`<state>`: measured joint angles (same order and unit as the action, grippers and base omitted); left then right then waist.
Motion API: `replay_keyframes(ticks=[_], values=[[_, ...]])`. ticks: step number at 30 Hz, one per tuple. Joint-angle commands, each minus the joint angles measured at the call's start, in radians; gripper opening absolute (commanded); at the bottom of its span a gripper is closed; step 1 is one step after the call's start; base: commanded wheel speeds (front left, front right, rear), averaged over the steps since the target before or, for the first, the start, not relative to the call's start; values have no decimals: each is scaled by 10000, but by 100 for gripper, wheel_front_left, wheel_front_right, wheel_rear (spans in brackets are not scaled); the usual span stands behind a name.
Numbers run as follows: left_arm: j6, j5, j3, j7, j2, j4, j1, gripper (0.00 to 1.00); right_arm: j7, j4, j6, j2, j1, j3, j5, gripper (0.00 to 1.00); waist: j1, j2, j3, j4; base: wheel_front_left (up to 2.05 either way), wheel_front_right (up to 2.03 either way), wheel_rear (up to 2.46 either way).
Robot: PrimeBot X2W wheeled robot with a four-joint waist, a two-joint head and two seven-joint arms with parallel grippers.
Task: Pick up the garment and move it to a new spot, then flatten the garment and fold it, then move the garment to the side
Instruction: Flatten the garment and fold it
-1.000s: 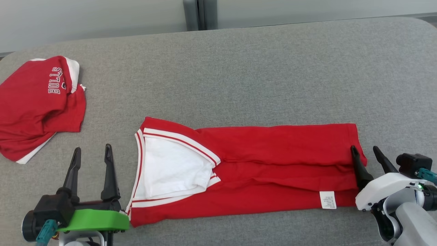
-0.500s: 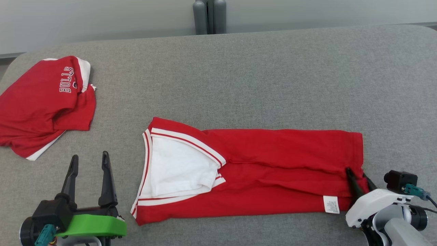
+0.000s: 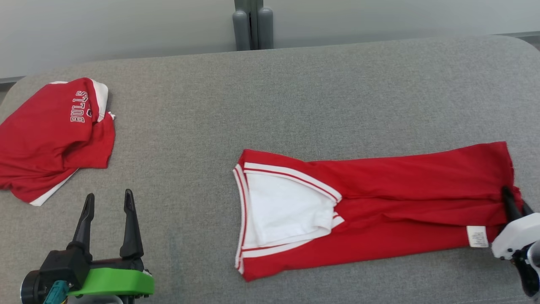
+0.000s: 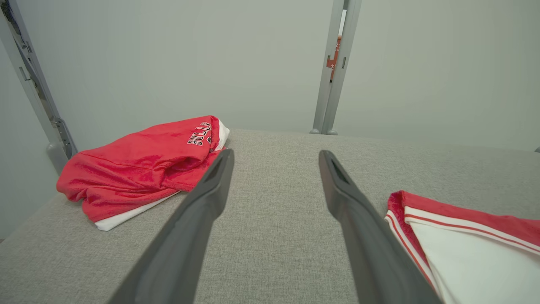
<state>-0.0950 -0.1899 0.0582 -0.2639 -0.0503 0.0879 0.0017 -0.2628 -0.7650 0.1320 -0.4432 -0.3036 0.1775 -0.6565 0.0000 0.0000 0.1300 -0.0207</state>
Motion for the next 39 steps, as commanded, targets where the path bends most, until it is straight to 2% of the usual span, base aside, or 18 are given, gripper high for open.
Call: replay_keyframes(ticks=[1, 5, 10, 16, 28, 39], values=[[60, 75, 51, -3, -9, -48, 169, 100, -27, -89, -23, -293, -138, -190, 87, 0, 0, 0, -89, -43, 0, 0, 0], [77, 157, 147, -3, -8, -78, 287, 100, -27, -198, -23, -739, -180, -587, 195, 0, 0, 0, -246, -104, 0, 0, 0], [125, 182, 220, -3, -8, -122, 398, 100, -27, 157, -23, -602, -244, -553, 319, 0, 0, 0, -367, -183, 0, 0, 0], [166, 198, 145, -3, -9, -81, 471, 100, -27, 964, -22, 70, -268, 46, 461, 0, 0, 0, -478, -223, 0, 0, 0], [174, 120, 75, -3, -10, 46, 455, 100, 393, 2641, -20, 1547, -519, 2106, 539, 0, 0, 0, -618, -56, 0, 0, 0], [145, 27, -108, -3, -10, 188, 230, 100, 837, 2991, -20, 2961, -814, 3271, 625, 0, 0, 0, -500, 420, 0, 0, 0]])
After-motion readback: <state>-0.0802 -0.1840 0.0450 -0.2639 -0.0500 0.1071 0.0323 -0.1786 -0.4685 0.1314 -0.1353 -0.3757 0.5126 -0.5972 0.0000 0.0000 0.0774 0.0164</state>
